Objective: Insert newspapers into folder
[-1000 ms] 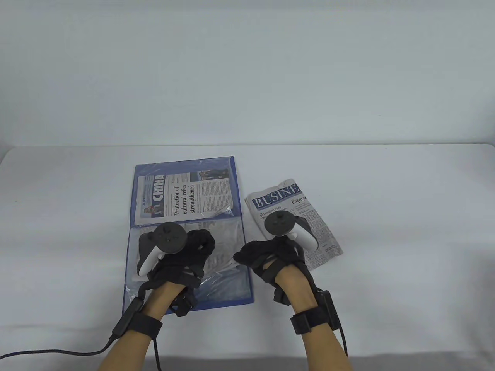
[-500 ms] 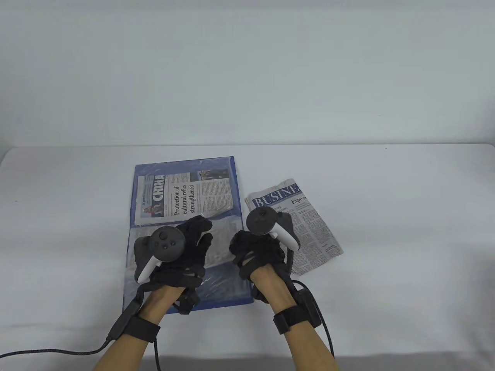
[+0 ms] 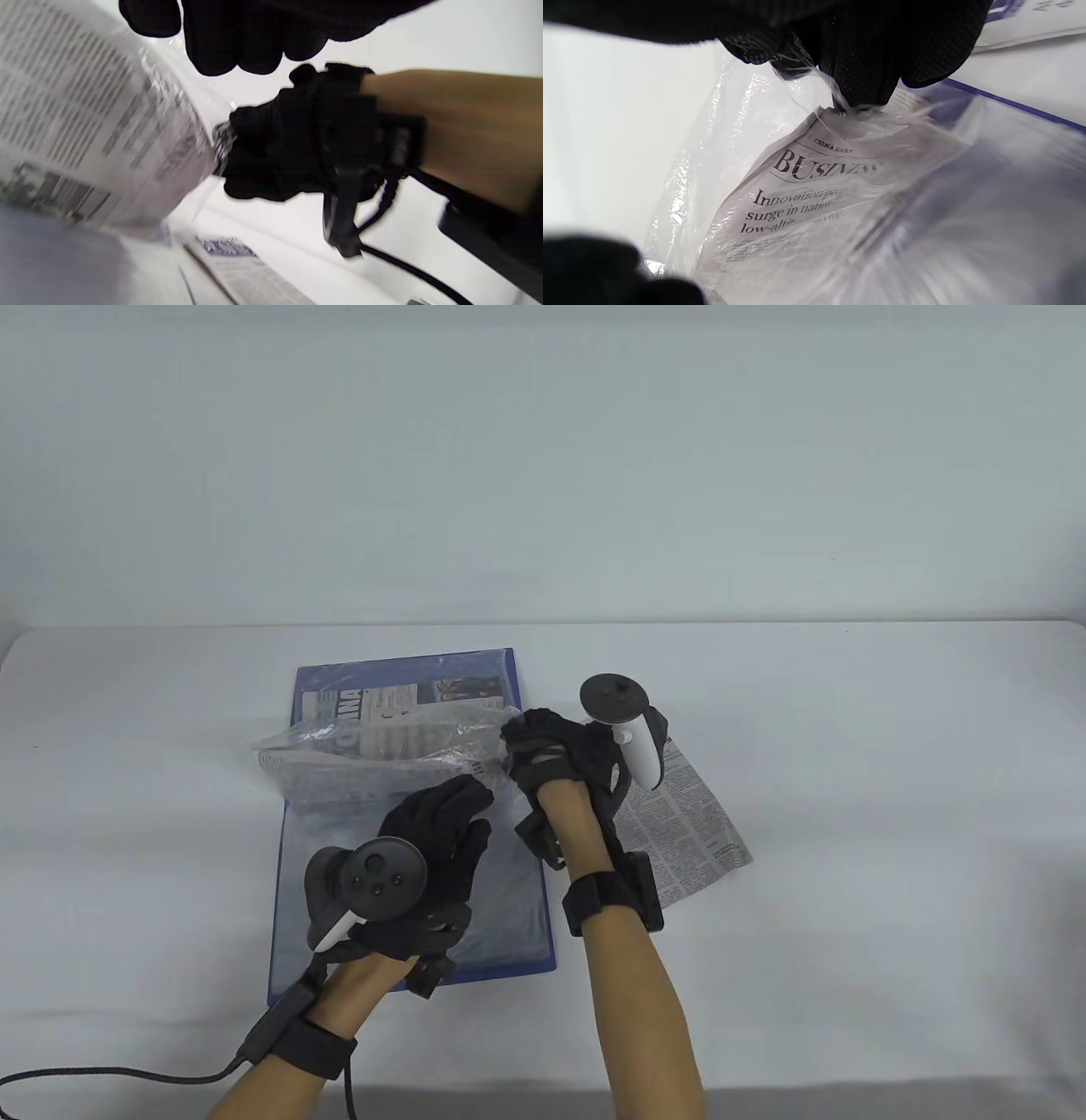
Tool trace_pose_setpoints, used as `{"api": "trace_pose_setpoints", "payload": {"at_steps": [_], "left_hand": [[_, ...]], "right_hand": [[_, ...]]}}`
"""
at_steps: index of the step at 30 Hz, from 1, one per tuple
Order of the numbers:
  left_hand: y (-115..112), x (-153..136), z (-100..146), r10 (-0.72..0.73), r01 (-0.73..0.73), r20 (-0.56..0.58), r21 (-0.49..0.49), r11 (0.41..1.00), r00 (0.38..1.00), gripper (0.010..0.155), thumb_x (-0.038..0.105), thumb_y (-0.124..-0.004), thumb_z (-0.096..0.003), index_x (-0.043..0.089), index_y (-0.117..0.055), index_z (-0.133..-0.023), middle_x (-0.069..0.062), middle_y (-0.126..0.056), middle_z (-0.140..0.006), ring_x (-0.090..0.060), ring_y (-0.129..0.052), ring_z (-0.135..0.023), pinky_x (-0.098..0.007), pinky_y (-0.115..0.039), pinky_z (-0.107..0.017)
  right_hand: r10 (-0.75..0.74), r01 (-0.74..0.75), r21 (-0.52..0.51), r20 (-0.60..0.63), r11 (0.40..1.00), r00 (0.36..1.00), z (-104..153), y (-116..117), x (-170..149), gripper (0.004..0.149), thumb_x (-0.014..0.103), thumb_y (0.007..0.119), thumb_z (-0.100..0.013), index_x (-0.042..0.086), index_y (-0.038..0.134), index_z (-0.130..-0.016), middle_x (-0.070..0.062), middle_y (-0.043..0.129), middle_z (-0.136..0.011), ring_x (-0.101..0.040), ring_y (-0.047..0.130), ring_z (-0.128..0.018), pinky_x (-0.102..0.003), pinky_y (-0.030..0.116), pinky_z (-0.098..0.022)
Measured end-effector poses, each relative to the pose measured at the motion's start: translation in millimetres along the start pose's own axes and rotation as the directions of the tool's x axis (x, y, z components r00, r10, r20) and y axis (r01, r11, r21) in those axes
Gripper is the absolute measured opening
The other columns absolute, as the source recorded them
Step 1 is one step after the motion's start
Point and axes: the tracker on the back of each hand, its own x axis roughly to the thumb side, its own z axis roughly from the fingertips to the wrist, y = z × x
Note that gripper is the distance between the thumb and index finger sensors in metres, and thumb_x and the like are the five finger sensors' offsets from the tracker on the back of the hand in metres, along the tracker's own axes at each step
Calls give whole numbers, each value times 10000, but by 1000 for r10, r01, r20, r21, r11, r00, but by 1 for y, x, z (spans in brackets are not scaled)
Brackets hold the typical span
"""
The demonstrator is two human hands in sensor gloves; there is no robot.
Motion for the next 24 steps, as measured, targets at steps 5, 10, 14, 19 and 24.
{"api": "trace_pose_setpoints", "payload": {"at_steps": [5,10,14,19,24], "left_hand": [[-8,-18,-8,73,-79,-59,-112,990,996,532,497,-561,-629,328,-482,-1128,44,-589,-1207,-284,-638,-1116,-548,-497,-905],[-9,-35,-14,173,-187,-102,-158,969,980,542,502,-560,-625,334,-478,-1134,50,-591,-1210,-284,-634,-1121,-550,-492,-908],[-9,-46,-16,215,-240,-153,-169,956,965,542,503,-560,-625,335,-480,-1134,48,-591,-1210,-286,-630,-1122,-552,-488,-908],[-16,-54,-18,207,-250,-202,-220,943,957,529,498,-562,-627,340,-510,-1129,40,-605,-1207,-292,-636,-1119,-555,-489,-905],[-29,-55,-18,110,-184,-225,-342,922,968,519,486,-583,-632,345,-528,-1128,34,-600,-1212,-298,-629,-1125,-561,-487,-902]], "right_hand": [[-83,82,-35,-23,996,996,-31,-8,2,396,267,707,-619,31,663,-934,-270,630,-935,-348,866,-701,-513,716,-514],[-110,107,-74,-44,992,993,-51,-10,0,429,307,678,-627,42,635,-961,-267,591,-963,-358,836,-742,-519,695,-539],[-54,51,-64,-50,997,997,-53,-7,1,649,408,629,-630,18,391,-1090,-312,403,-1026,-474,670,-864,-616,575,-600],[37,-37,-53,-2,998,999,-40,-9,6,674,411,621,-629,-6,365,-1092,-327,382,-1027,-505,643,-870,-644,546,-602],[84,-85,30,48,996,995,-14,-3,-4,671,407,622,-629,-17,377,-1088,-334,391,-1023,-511,650,-865,-649,549,-597]]}}
